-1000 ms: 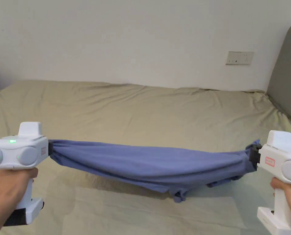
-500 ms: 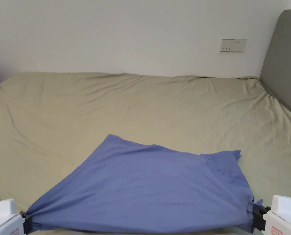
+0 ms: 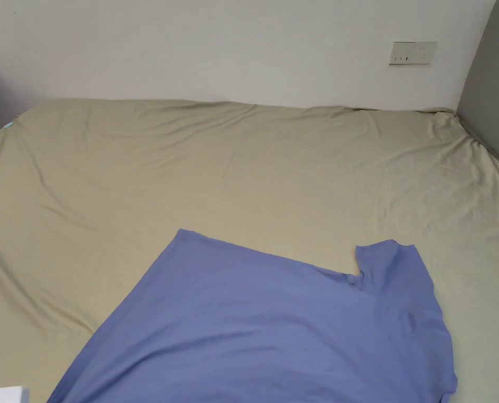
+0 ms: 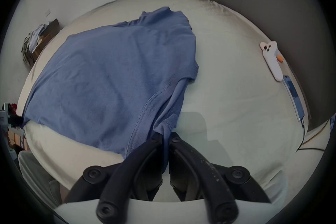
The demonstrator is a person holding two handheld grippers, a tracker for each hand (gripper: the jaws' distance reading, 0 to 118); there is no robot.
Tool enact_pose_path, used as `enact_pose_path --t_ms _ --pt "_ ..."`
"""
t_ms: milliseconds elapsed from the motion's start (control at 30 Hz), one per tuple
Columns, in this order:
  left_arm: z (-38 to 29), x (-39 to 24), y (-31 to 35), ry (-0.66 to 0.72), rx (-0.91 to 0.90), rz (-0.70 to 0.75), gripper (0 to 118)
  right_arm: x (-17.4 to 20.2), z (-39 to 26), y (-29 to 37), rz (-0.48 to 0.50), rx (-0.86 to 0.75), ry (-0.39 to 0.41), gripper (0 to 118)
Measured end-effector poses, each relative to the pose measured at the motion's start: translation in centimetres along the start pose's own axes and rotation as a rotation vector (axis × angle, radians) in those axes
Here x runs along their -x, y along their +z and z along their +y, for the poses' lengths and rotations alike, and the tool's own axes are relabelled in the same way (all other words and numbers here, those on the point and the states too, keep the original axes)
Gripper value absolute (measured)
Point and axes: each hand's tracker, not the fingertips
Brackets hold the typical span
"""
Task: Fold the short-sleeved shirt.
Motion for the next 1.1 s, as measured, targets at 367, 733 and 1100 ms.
enact_pose_path --t_ms 367,733,1100 --pt "4.1 -4.0 7.9 0.100 -0.369 -0.221 114 2.1 6.6 9.8 -0.027 -0.416 0.005 116" --pt "9.6 -14.0 18.6 0.042 -1.062 -0.286 107 6.9 11.9 19.6 -0.143 -0.908 0.024 105" --pt "13.1 -17.3 15.5 -0.089 -0.944 -0.310 0 7.2 13.3 17.6 -0.164 -0.920 0.032 1"
